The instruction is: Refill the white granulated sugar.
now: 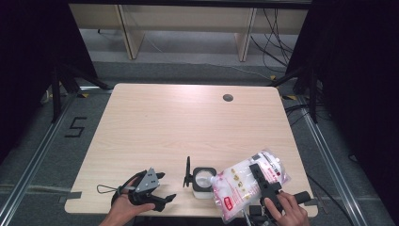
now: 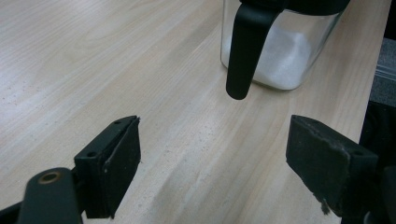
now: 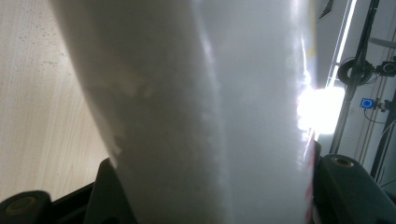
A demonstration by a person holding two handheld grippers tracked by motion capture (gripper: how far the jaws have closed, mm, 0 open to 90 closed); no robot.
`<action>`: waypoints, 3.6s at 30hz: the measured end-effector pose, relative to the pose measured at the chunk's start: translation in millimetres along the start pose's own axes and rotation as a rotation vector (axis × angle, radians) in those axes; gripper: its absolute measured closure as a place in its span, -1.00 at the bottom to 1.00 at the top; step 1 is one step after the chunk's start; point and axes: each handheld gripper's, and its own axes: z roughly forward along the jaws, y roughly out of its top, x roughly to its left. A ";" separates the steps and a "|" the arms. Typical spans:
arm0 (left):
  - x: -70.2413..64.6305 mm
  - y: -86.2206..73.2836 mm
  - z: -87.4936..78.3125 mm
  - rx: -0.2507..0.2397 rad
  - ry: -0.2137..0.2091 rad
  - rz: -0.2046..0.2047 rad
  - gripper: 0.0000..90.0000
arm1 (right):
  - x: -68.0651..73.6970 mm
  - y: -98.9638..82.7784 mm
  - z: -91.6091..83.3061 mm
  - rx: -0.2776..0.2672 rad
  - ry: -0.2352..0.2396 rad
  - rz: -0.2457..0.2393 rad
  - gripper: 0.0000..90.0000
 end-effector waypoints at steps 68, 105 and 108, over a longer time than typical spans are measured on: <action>-0.4 -0.2 1.0 -0.005 -0.014 -0.006 -0.61 | -0.1 4.1 -1.2 -0.004 -0.001 -0.046 0.03; -0.4 -0.6 1.1 -0.019 0.002 -0.018 -0.61 | 1.8 1.7 -2.0 0.012 0.010 -0.012 0.06; -1.4 -0.9 0.9 -0.021 -0.007 -0.020 -0.61 | 0.1 1.6 -1.6 0.006 0.005 -0.030 0.07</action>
